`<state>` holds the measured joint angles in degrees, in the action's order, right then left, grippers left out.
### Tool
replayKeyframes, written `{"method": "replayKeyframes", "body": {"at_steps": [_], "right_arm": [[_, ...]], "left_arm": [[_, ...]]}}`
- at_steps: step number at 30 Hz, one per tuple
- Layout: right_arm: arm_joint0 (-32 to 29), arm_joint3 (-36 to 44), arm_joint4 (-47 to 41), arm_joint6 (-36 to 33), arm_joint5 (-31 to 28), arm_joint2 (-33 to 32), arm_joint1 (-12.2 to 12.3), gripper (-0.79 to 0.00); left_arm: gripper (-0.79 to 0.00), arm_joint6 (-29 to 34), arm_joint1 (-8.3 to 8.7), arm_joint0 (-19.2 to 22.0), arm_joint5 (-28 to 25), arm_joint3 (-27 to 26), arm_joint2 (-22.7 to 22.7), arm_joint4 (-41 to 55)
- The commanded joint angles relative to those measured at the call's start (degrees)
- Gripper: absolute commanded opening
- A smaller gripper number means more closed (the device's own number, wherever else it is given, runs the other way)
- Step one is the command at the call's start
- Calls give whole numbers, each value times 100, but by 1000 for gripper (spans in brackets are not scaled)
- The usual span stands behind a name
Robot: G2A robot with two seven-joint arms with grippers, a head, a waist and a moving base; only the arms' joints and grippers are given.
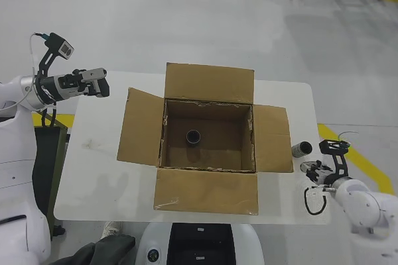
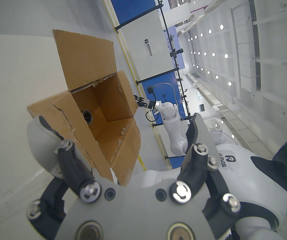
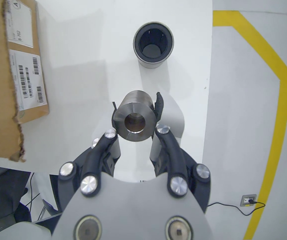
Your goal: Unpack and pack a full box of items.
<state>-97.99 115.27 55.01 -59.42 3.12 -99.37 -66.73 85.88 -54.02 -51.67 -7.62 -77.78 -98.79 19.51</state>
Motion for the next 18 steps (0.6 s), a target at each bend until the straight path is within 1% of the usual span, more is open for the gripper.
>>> {"method": "replayKeyframes", "body": {"at_steps": [1, 8, 18], "right_arm": [[80, -153, 9, 17, 66, 66, -1, -785], [284, -531, 59, 101, 168, 305, -3, -785], [738, -902, 159, -20, 379, 554, 2, -785]], "left_arm": [[0, 0, 0, 0, 0, 0, 0, 0], [0, 0, 0, 0, 0, 0, 0, 0], [0, 0, 0, 0, 0, 0, 0, 0]]}}
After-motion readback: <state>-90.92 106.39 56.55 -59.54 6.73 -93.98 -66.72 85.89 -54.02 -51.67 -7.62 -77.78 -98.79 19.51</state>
